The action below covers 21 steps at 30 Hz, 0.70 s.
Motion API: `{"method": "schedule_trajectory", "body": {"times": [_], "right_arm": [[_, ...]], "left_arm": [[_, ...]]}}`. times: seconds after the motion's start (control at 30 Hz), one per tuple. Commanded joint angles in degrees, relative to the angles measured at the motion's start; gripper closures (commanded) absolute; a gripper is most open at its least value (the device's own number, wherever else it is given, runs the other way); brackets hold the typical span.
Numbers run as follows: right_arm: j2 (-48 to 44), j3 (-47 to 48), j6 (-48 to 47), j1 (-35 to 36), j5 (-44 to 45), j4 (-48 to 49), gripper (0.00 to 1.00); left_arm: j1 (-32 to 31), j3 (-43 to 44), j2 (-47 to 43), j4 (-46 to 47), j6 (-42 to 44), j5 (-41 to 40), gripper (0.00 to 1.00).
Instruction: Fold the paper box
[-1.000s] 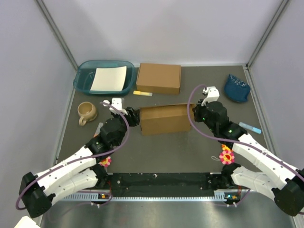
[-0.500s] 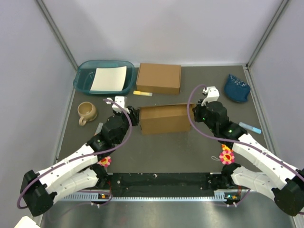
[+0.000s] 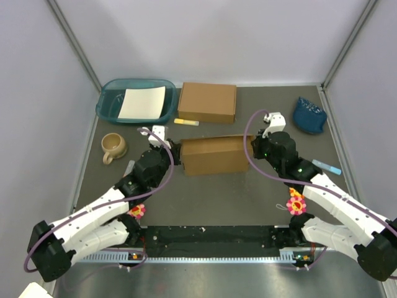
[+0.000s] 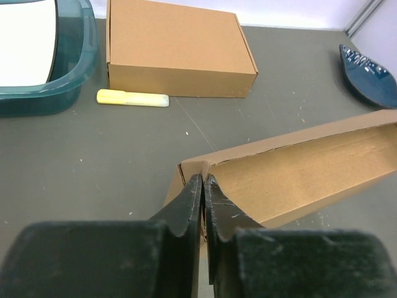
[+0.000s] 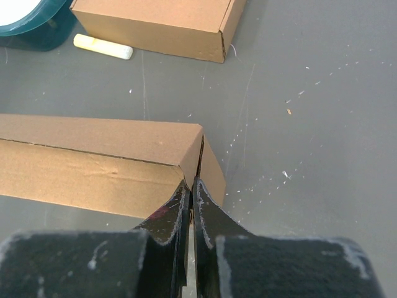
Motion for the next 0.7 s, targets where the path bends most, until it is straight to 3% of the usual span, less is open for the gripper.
{"method": "schedule_trajectory", "body": {"times": [0.0,0.67], "right_arm": [[0.74,-0.55,0.59,0.6,-2.39,-6.7,1.0],[-0.23,-2.58,1.11,0.6,-2.39,-6.79,1.0]], "left_arm": [[0.39,-1.54,0.63,2.82,-0.82,2.6,1.0],[0.13,-13.32,1.68,9.77,-5.12,6.21,1.0]]}}
